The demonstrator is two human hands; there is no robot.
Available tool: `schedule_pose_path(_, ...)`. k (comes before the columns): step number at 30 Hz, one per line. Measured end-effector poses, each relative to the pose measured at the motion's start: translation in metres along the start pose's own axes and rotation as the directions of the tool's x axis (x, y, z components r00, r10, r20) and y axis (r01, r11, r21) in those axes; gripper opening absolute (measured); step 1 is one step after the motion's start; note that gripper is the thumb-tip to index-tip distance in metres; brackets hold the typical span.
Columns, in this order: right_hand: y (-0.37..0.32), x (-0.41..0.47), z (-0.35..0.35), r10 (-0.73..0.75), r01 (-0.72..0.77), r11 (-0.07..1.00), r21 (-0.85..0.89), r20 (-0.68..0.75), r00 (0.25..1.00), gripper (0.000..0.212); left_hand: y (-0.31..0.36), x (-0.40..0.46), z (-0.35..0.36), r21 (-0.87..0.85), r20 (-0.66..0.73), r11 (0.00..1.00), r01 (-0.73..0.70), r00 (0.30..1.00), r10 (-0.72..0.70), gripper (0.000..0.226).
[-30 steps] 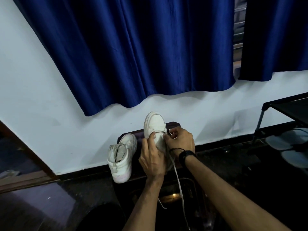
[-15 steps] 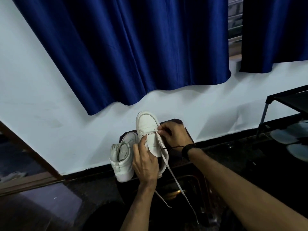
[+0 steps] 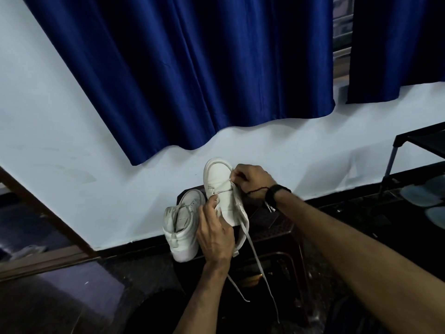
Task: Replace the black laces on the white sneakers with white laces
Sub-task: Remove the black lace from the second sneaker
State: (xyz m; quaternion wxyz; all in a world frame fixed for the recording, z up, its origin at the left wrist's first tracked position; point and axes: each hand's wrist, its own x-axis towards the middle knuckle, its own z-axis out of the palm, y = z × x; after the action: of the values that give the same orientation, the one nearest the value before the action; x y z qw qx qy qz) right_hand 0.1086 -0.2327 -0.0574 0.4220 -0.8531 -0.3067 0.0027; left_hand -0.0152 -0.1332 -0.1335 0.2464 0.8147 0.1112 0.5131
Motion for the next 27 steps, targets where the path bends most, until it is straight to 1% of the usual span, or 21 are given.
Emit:
schedule_pose_path(3,0.004,-0.011,0.004,0.042,-0.020,0.989,0.145,-0.151,0.988,0.010,0.002,0.000,0.001,0.008,-0.009,1.000,-0.020,1.000,0.020,0.034)
schedule_pose_path(4,0.006,-0.015,0.005,0.041,-0.008,0.982,0.189,-0.174,0.984,0.005,0.003,0.000,0.001,0.012,-0.010,1.000,-0.016,1.000,0.016,0.034)
schedule_pose_path(5,0.006,-0.019,0.007,0.032,0.009,0.976,0.217,-0.184,0.982,0.004,0.003,0.000,0.002,0.015,-0.011,1.000,-0.010,1.000,0.010,0.033)
schedule_pose_path(7,0.006,-0.024,0.011,0.009,0.034,0.978,0.207,-0.204,0.979,0.019,0.001,-0.001,0.001,0.015,-0.014,1.000,0.000,1.000,0.000,0.032)
schedule_pose_path(9,0.004,-0.025,0.014,-0.050,0.078,0.991,0.111,-0.228,0.972,0.020,0.001,-0.001,0.000,0.019,-0.008,1.000,0.004,1.000,-0.004,0.032)
schedule_pose_path(10,0.003,-0.026,0.014,-0.076,0.098,0.991,0.095,-0.217,0.973,0.018,0.001,-0.002,-0.001,0.023,-0.009,1.000,0.004,1.000,-0.004,0.031)
schedule_pose_path(11,0.003,-0.025,0.013,-0.056,0.078,0.989,0.123,-0.179,0.982,0.018,0.002,-0.002,-0.001,0.026,-0.015,1.000,0.010,1.000,-0.009,0.031)
schedule_pose_path(13,0.006,-0.023,0.008,0.064,-0.044,0.969,0.244,-0.076,0.995,0.028,0.003,-0.003,-0.002,0.015,-0.028,0.999,0.038,0.999,-0.038,0.032)
schedule_pose_path(14,0.009,-0.021,0.007,0.127,-0.104,0.959,0.265,-0.071,0.989,0.030,0.004,-0.003,-0.002,0.008,-0.030,0.999,0.048,0.998,-0.048,0.033)
schedule_pose_path(16,0.008,-0.026,0.006,0.187,-0.137,0.959,0.246,-0.192,0.963,0.025,0.004,-0.003,-0.002,0.012,-0.027,0.999,0.045,0.999,-0.045,0.033)
schedule_pose_path(17,0.003,-0.033,0.008,0.187,-0.121,0.962,0.246,-0.262,0.947,0.026,0.004,-0.002,-0.002,0.018,-0.023,0.999,0.046,0.999,-0.045,0.032)
schedule_pose_path(18,-0.005,-0.044,0.011,0.168,-0.101,0.969,0.226,-0.299,0.939,0.029,0.004,-0.001,-0.001,0.021,-0.018,0.998,0.053,0.998,-0.052,0.030)
schedule_pose_path(19,-0.013,-0.054,0.016,0.125,-0.082,0.986,0.144,-0.317,0.940,0.029,0.005,0.000,-0.001,0.019,-0.018,0.998,0.066,0.998,-0.065,0.030)
schedule_pose_path(20,-0.019,-0.065,0.021,0.052,-0.052,0.999,0.008,-0.328,0.943,0.027,0.006,0.001,0.000,0.012,-0.024,0.997,0.080,0.997,-0.079,0.031)
schedule_pose_path(21,-0.021,-0.073,0.027,-0.037,-0.019,0.987,-0.162,-0.336,0.941,0.022,0.007,0.001,0.000,0.004,-0.027,0.995,0.095,0.995,-0.095,0.033)
schedule_pose_path(23,-0.019,-0.082,0.037,-0.228,0.041,0.880,-0.474,-0.346,0.910,0.016,0.005,0.002,-0.001,-0.001,-0.025,0.993,0.115,0.993,-0.115,0.033)
schedule_pose_path(24,-0.017,-0.086,0.042,-0.299,0.055,0.814,-0.578,-0.335,0.894,0.019,0.003,0.001,-0.002,0.001,-0.016,0.993,0.122,0.992,-0.122,0.033)
schedule_pose_path(25,-0.016,-0.090,0.046,-0.366,0.082,0.760,-0.645,-0.320,0.874,0.019,0.001,0.001,-0.002,0.009,-0.001,0.991,0.130,0.991,-0.130,0.035)
schedule_pose_path(27,-0.014,-0.098,0.053,-0.484,0.143,0.691,-0.709,-0.306,0.820,0.013,0.001,0.000,-0.003,0.033,0.026,0.988,0.151,0.988,-0.152,0.039)
